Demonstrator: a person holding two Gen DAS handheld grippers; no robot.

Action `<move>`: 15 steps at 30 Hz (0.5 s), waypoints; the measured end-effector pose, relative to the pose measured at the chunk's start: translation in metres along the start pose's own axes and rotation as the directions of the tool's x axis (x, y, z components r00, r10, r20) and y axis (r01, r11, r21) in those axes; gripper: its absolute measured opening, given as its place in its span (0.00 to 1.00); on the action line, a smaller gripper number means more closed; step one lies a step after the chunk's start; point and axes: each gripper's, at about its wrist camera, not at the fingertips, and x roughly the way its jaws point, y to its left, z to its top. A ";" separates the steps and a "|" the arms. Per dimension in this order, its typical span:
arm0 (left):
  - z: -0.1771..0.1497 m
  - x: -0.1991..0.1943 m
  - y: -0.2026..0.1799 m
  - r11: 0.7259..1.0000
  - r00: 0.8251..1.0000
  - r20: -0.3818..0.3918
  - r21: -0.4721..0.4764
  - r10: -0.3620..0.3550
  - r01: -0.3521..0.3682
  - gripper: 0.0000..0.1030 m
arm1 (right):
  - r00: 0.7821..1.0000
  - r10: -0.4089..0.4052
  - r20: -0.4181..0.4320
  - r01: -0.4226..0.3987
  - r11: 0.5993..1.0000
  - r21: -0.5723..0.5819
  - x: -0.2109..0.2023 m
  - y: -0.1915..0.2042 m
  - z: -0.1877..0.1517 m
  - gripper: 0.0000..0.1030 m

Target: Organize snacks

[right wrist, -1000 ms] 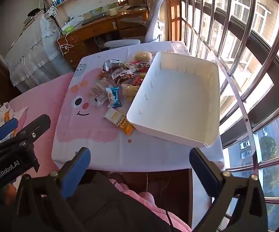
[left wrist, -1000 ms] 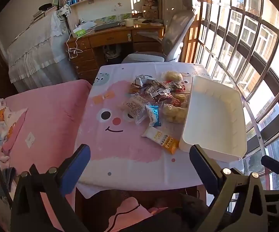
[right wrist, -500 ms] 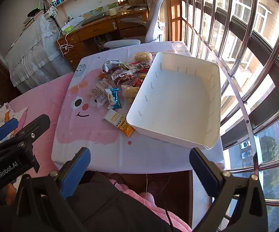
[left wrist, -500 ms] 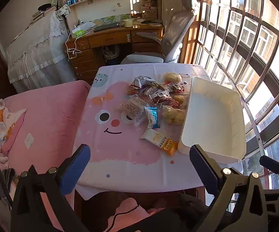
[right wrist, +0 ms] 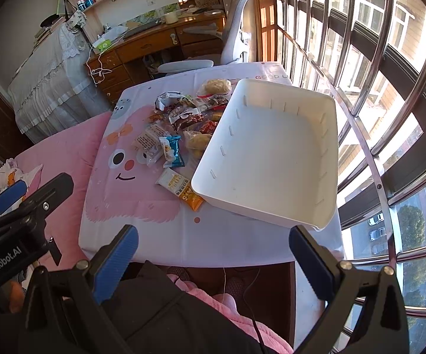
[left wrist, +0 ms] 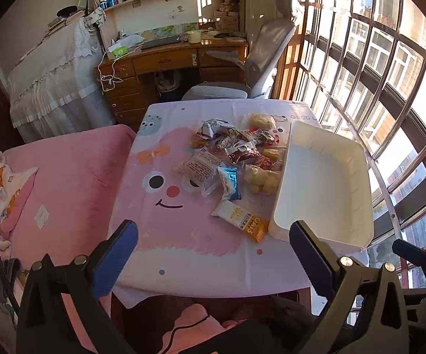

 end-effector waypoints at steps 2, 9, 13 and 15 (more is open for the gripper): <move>0.013 0.000 -0.006 1.000 1.000 0.001 0.000 -0.005 0.005 0.99 | 1.000 -0.001 -0.001 0.001 1.000 0.003 0.000 -0.003 -0.001 1.00; 0.019 0.001 -0.007 1.000 1.000 0.003 -0.007 -0.012 0.013 0.99 | 1.000 0.002 -0.001 -0.002 1.000 0.003 0.003 0.003 0.009 1.00; 0.023 0.002 -0.002 1.000 1.000 0.011 -0.009 -0.023 0.023 0.99 | 1.000 0.005 0.005 -0.005 1.000 -0.004 0.010 0.003 0.012 1.00; 0.023 0.002 -0.003 1.000 1.000 0.010 -0.009 -0.022 0.023 0.99 | 1.000 0.007 0.005 -0.007 1.000 -0.001 0.008 0.003 0.011 1.00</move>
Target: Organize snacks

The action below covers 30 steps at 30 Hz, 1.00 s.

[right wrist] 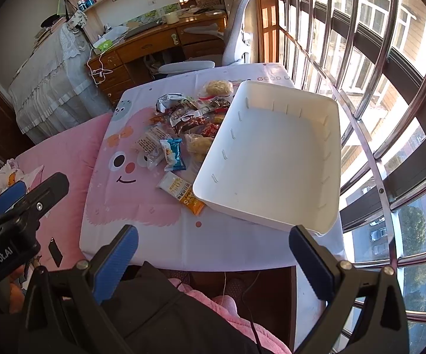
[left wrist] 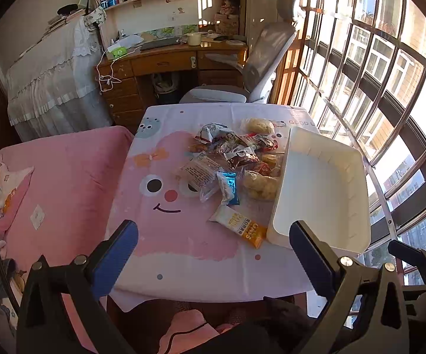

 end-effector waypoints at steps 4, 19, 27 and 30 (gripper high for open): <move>0.003 0.002 0.007 1.000 1.000 -0.001 -0.006 -0.009 0.009 0.99 | 1.000 0.005 -0.006 -0.005 1.000 0.013 0.003 0.006 0.002 1.00; 0.027 0.027 0.082 0.994 0.995 -0.011 0.055 -0.094 0.095 0.99 | 0.999 -0.017 -0.028 0.019 0.996 0.083 0.020 0.064 0.019 1.00; 0.051 0.045 0.111 0.981 0.991 -0.017 0.139 -0.132 0.133 0.99 | 1.000 0.008 -0.026 -0.003 0.986 0.166 0.033 0.090 0.025 1.00; 0.062 0.051 0.120 0.972 0.988 0.004 0.178 -0.154 0.151 0.99 | 1.000 -0.010 -0.007 0.011 0.980 0.197 0.033 0.099 0.027 1.00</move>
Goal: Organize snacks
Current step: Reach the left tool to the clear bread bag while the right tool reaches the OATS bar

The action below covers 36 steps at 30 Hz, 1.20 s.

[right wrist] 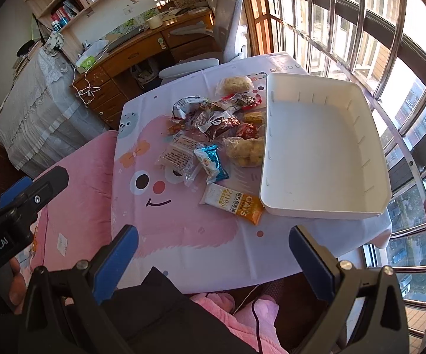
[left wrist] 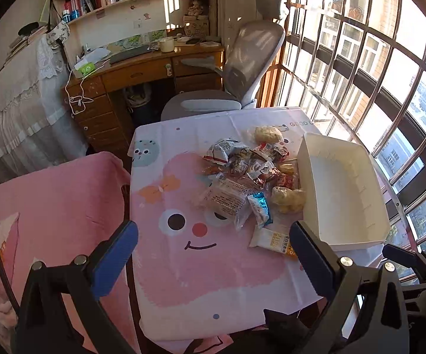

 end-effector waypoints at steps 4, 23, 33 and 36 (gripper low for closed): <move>0.013 0.010 0.012 0.997 0.999 0.019 0.066 -0.042 0.041 0.99 | 0.999 -0.032 0.041 0.031 0.999 0.038 0.000 0.008 -0.002 1.00; 0.034 0.088 0.033 0.954 0.982 -0.156 0.264 -0.104 0.143 0.99 | 0.975 -0.175 0.138 0.190 0.977 -0.098 0.019 0.037 -0.032 1.00; 0.057 0.151 0.021 0.944 0.968 -0.248 0.308 -0.041 0.119 0.99 | 0.979 -0.182 0.090 0.201 0.931 -0.306 0.074 0.048 -0.012 1.00; 0.061 0.177 0.017 0.942 0.951 -0.305 0.307 -0.038 0.136 0.99 | 0.980 -0.187 0.071 0.200 0.912 -0.359 0.091 0.047 -0.004 0.99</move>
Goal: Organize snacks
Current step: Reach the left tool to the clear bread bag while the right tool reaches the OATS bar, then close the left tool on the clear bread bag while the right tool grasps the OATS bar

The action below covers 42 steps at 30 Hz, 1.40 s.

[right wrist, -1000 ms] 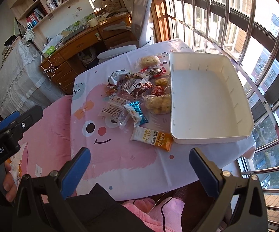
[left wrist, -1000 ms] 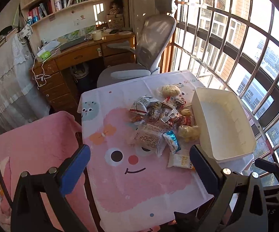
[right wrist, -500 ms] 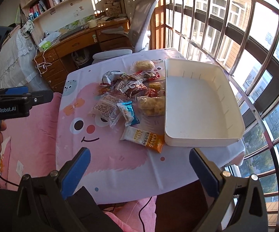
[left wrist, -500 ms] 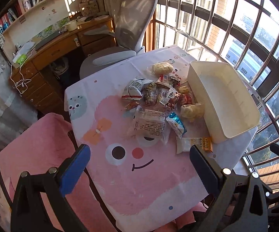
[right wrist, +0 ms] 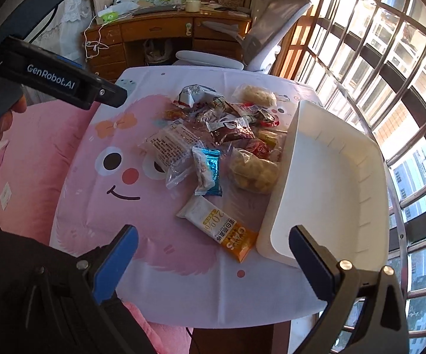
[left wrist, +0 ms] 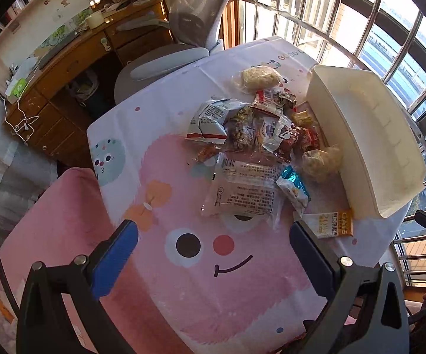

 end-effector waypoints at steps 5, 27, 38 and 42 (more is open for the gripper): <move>0.017 0.039 -0.003 0.999 0.995 -0.085 0.024 -0.044 0.046 0.99 | 0.999 0.013 -0.051 -0.017 0.997 -0.080 0.028 0.000 0.011 0.99; 0.040 0.171 -0.026 0.985 0.912 -0.392 0.069 -0.118 0.157 0.99 | 0.904 0.000 -0.428 -0.140 0.945 -0.296 0.141 0.029 0.007 0.86; 0.045 0.207 -0.037 0.980 0.889 -0.430 0.048 -0.156 0.195 0.99 | 0.881 -0.051 -0.471 -0.130 0.930 -0.344 0.164 0.034 -0.006 0.75; 0.053 0.215 -0.050 0.979 0.884 -0.436 0.035 -0.166 0.201 0.99 | 0.872 -0.063 -0.485 -0.133 0.923 -0.360 0.177 0.029 -0.004 0.69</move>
